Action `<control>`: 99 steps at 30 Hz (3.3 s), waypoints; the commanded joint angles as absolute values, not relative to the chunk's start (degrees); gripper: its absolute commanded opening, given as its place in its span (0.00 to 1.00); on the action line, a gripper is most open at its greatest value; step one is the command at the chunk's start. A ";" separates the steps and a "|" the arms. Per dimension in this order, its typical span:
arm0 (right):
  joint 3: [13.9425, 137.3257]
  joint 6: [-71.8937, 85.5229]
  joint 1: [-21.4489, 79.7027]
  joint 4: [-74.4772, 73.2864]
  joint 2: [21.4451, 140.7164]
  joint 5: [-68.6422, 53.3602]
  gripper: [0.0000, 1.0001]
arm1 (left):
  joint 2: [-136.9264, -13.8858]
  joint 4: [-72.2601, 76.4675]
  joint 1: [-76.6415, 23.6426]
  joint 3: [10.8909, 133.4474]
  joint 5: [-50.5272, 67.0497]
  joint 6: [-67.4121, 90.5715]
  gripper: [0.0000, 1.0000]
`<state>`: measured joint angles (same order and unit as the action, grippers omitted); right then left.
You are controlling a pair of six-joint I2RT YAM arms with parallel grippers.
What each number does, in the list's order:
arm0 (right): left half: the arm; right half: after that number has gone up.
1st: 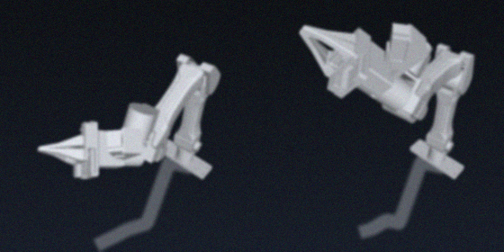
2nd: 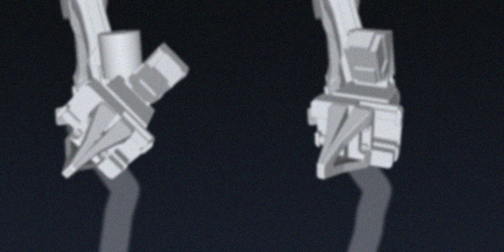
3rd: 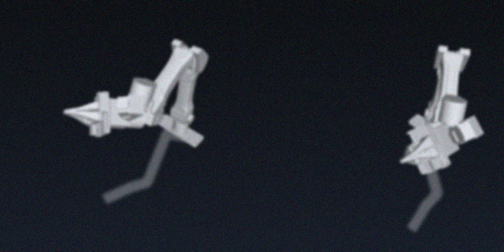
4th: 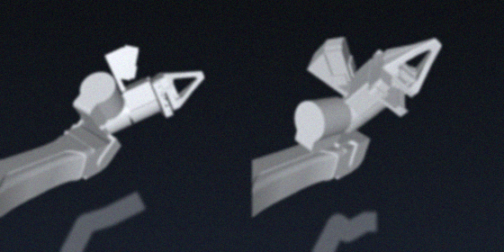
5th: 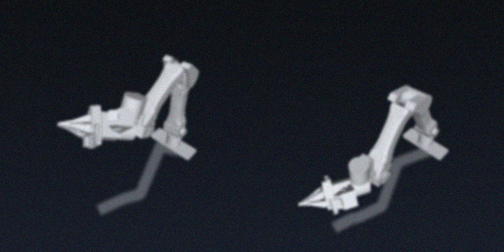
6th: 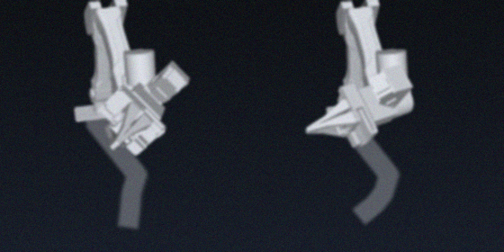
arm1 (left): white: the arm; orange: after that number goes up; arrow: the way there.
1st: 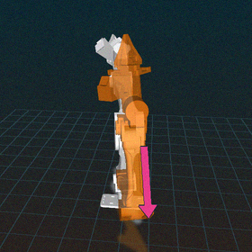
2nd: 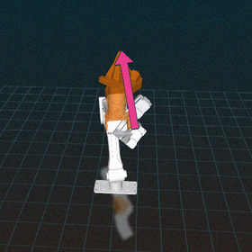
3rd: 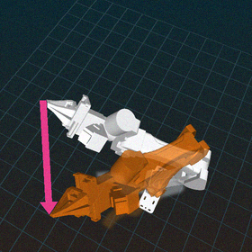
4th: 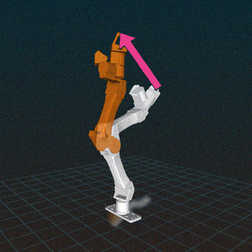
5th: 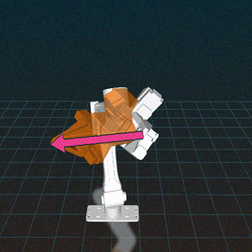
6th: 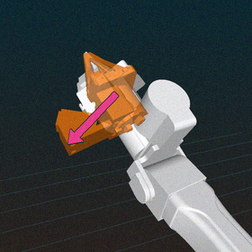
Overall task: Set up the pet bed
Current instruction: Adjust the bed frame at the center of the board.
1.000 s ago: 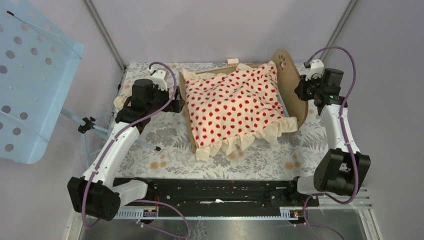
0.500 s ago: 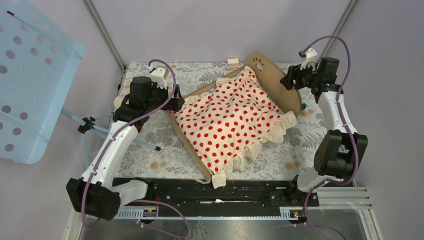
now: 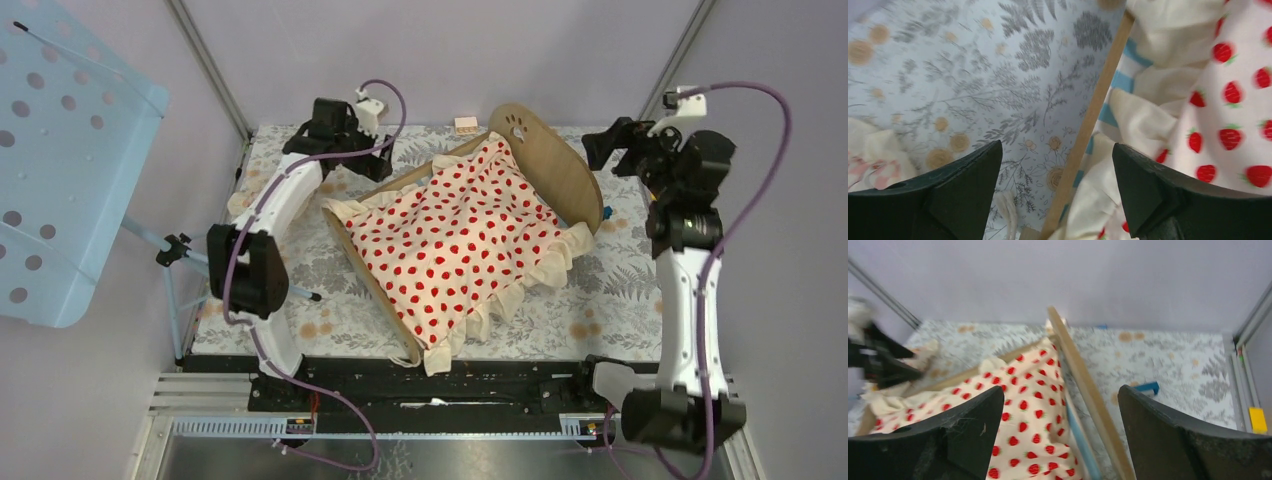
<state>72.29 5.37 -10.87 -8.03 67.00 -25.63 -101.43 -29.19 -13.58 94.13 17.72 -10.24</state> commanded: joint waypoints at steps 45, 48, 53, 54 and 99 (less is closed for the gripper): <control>57.53 23.65 -9.70 1.02 54.31 -30.28 0.74 | -106.29 -24.51 -9.23 85.17 15.41 18.07 0.00; 56.59 24.64 -9.49 0.44 53.90 -27.35 0.74 | -104.94 -23.95 -9.23 83.17 14.33 21.88 0.00; 57.22 27.22 -9.34 -3.68 54.67 -24.30 0.72 | -101.38 -22.25 -9.23 79.19 12.26 29.45 0.00; 57.55 27.97 -9.34 -4.91 54.97 -23.62 0.72 | -101.04 -22.72 -9.23 78.73 12.32 30.67 0.00; 50.09 56.32 27.60 -39.59 52.11 15.39 0.73 | -56.65 -26.11 -37.92 54.95 -27.48 62.34 0.73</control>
